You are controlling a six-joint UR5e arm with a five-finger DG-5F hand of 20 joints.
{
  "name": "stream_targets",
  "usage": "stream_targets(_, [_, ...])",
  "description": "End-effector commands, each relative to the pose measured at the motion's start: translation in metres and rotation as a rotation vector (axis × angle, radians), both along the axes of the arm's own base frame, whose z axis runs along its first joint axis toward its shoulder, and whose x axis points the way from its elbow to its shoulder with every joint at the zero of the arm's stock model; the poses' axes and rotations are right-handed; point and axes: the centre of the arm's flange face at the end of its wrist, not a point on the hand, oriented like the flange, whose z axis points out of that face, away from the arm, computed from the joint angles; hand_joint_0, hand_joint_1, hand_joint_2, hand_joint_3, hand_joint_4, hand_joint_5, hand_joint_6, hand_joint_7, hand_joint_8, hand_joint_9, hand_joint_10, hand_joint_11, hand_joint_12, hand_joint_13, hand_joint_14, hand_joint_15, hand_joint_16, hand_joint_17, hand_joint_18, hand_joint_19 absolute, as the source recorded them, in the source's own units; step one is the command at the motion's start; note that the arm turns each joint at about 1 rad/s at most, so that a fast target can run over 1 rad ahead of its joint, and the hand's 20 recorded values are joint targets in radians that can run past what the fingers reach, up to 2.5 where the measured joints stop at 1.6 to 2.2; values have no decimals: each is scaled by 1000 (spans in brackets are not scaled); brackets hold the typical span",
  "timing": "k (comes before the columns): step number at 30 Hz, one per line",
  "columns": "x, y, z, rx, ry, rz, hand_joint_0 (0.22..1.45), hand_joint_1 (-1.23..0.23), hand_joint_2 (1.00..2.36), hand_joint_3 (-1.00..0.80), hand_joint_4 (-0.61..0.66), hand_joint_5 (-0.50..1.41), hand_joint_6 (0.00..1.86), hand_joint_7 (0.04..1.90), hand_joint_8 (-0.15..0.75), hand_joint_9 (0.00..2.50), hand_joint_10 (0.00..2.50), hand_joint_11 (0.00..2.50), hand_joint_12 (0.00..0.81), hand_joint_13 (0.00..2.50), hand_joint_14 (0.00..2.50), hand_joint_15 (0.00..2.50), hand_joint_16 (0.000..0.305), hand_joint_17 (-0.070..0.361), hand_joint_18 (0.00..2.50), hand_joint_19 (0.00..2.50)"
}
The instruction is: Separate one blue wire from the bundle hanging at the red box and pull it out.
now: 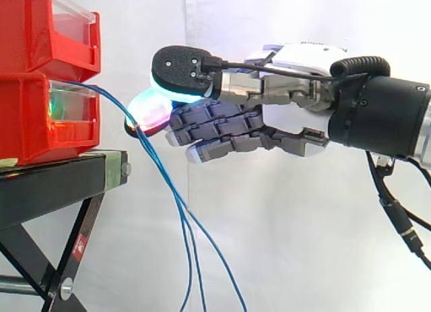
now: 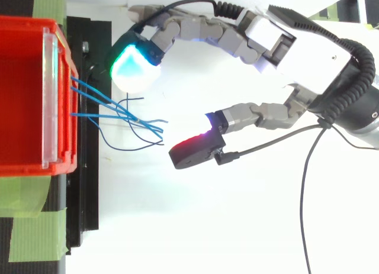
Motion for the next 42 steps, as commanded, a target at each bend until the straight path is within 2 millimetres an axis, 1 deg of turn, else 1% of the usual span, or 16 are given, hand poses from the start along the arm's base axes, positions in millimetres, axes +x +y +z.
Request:
stream_targets(1, [2,6,-12,-31,32,-23,523,-635,1000,-500,335,-214,502,890,316,264,5,228,394,274,9,262,59,132,274,427])
stream_targets(2, [3,8,-30,-45,64,-29,523,-639,1000,-500,338,-214,503,895,316,267,5,224,394,276,9,264,58,132,277,438])
stream_targets(4, [5,10,-41,-39,73,-27,525,-641,1000,-500,339,-211,502,903,316,267,5,230,393,279,9,263,58,131,281,434])
stream_targets(5, [7,13,-52,-22,66,-17,527,-642,1000,-500,339,-211,503,907,315,267,5,228,393,281,9,265,58,131,288,436])
stream_targets(6, [10,15,-54,2,41,-6,527,-644,1000,-500,341,-210,503,913,315,268,6,233,393,282,9,261,58,131,293,435])
stream_targets(9, [12,18,-51,36,0,5,529,-644,1000,-500,343,-209,503,919,315,271,6,234,393,286,9,266,58,131,293,436])
stream_targets(22, [12,19,-51,46,-1,12,534,-639,1000,-500,343,-203,502,954,313,276,6,245,391,295,9,273,58,130,303,442])
stream_targets(26, [15,20,-49,47,-7,12,540,-640,1000,-500,344,-198,502,997,312,285,6,248,390,303,9,275,58,129,309,451])
stream_targets(27, [19,19,-43,52,-21,10,542,-642,1000,-500,344,-196,502,1019,314,289,6,250,389,310,10,279,57,129,315,450])
stream_targets(28, [21,18,-40,53,-24,12,544,-642,1000,-500,339,-195,502,1029,314,289,6,257,389,310,9,275,57,129,317,454])
stream_targets(34, [26,18,-35,56,-37,22,556,-654,1000,-500,329,-184,501,1117,312,299,7,264,384,327,10,287,57,128,338,459])
stream_targets(37, [26,18,-35,56,-37,20,565,-661,1000,-492,295,-175,500,1217,312,312,7,271,386,340,10,294,56,127,346,457])
stream_targets(42, [25,18,-36,55,-34,20,574,-661,1003,-473,289,-181,543,1180,310,316,7,284,383,355,10,296,56,125,373,466])
